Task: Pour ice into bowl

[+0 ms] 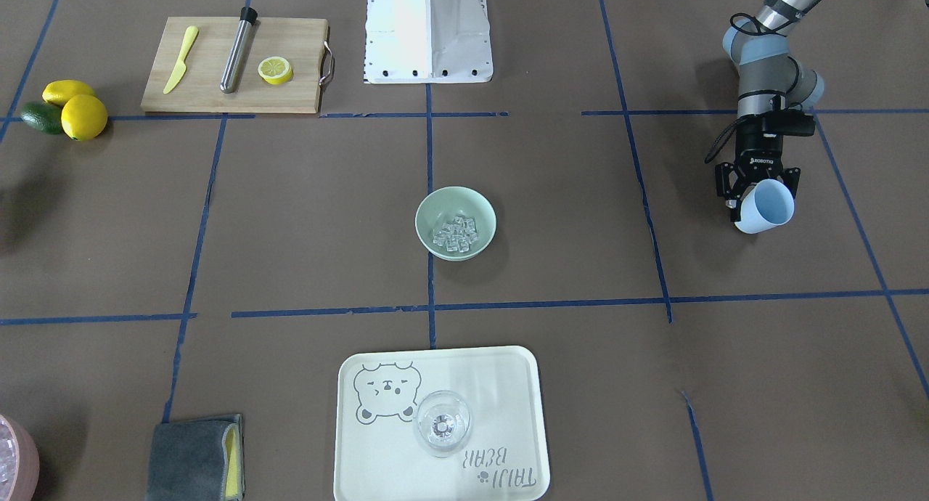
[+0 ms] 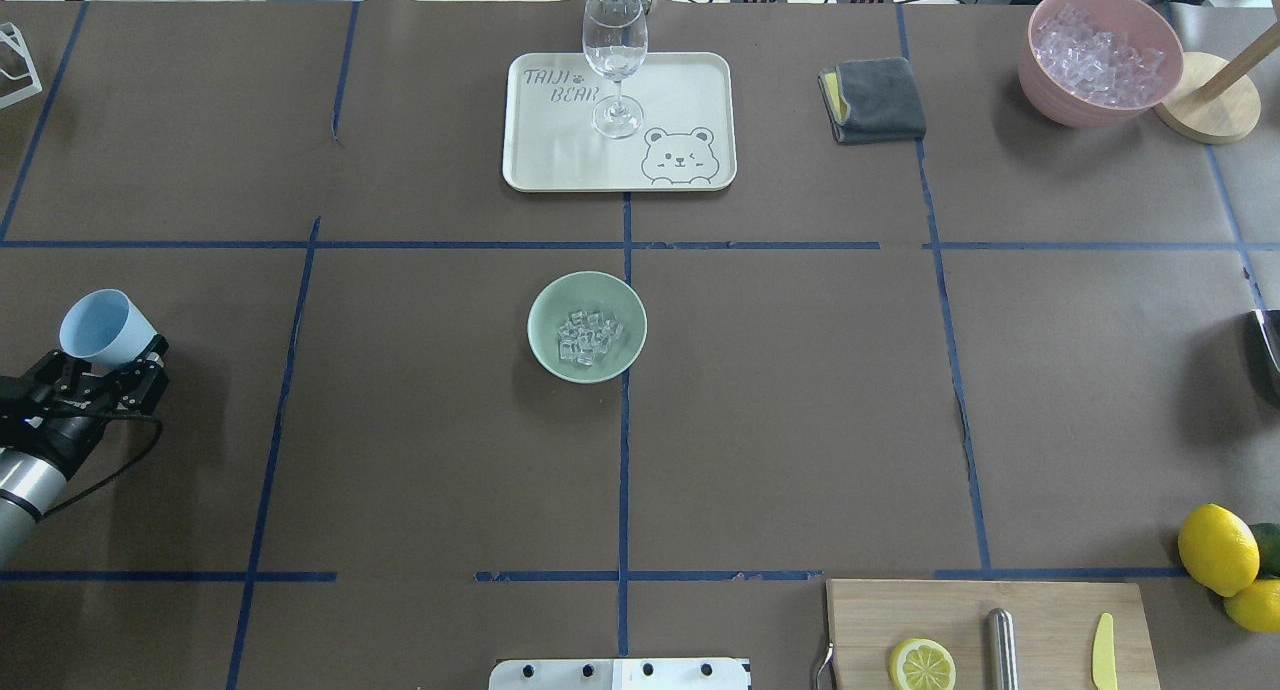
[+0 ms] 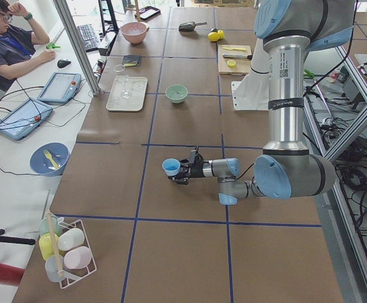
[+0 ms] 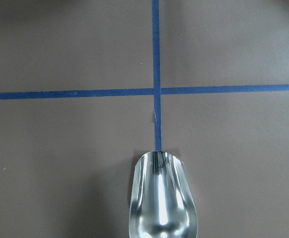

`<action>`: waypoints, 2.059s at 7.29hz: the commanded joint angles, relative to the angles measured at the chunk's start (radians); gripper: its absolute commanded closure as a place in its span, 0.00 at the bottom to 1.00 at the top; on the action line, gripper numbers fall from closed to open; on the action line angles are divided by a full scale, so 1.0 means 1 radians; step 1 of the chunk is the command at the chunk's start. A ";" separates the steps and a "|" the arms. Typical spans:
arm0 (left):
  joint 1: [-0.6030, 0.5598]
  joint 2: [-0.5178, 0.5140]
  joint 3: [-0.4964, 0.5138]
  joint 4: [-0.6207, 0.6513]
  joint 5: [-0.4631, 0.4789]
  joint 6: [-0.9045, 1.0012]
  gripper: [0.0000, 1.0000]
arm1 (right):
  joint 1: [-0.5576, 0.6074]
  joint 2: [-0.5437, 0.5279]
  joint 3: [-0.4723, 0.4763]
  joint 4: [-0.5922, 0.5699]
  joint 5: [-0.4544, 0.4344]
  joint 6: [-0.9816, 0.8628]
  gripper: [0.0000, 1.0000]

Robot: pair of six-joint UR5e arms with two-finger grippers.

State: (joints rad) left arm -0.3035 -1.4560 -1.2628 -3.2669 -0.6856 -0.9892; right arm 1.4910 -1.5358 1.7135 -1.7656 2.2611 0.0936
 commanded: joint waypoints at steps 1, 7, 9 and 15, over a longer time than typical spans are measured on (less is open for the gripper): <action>0.004 0.000 -0.001 -0.004 0.014 0.001 0.00 | 0.000 0.000 0.000 0.000 0.000 0.000 0.00; 0.001 0.003 -0.049 -0.125 0.190 0.018 0.00 | 0.002 0.008 0.002 0.000 -0.002 0.000 0.00; 0.001 0.017 -0.092 -0.230 0.199 0.167 0.00 | 0.003 0.008 0.002 0.000 -0.002 0.000 0.00; -0.444 0.019 -0.243 0.024 -0.579 0.535 0.00 | 0.003 0.008 0.000 0.000 -0.002 0.000 0.00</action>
State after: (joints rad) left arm -0.6018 -1.4385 -1.4438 -3.3837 -1.0342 -0.5140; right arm 1.4941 -1.5272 1.7124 -1.7656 2.2600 0.0936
